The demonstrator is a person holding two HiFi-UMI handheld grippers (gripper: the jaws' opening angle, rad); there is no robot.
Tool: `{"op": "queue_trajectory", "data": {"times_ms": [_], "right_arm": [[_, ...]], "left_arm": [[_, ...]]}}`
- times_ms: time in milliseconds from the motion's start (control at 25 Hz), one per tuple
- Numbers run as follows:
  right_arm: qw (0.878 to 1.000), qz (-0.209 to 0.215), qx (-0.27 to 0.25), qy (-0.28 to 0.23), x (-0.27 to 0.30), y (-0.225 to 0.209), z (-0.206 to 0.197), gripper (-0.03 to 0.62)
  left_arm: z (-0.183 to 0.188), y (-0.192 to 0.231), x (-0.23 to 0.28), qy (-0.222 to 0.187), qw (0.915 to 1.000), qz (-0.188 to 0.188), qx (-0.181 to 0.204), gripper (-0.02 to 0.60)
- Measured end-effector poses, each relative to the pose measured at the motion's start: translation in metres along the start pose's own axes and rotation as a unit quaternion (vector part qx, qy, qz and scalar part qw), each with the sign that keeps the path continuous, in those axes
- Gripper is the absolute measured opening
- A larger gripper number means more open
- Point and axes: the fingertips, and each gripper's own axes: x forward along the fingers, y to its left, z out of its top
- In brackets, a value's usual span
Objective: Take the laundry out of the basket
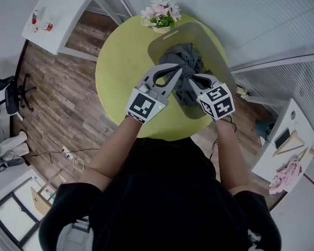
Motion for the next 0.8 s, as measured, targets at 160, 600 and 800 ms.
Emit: {"op": "queue_trajectory", "data": {"times_ms": [160,600,800], "right_arm": [[0.999,-0.019,0.003,0.039,0.024,-0.018,-0.015,0.044],[0.989,-0.024,0.016,0.142,0.088,-0.042,-0.055,0.177],[0.981,-0.032,0.023,0.188,0.112,-0.054,-0.080,0.312]], "left_arm": [[-0.009,0.010,0.011,0.001,0.9999,-0.011,0.000,0.011],[-0.028,0.027,0.023,0.014,0.9998,-0.013,-0.011,0.011],[-0.034,0.032,0.026,0.022,0.9996,-0.009,-0.016,0.011]]}}
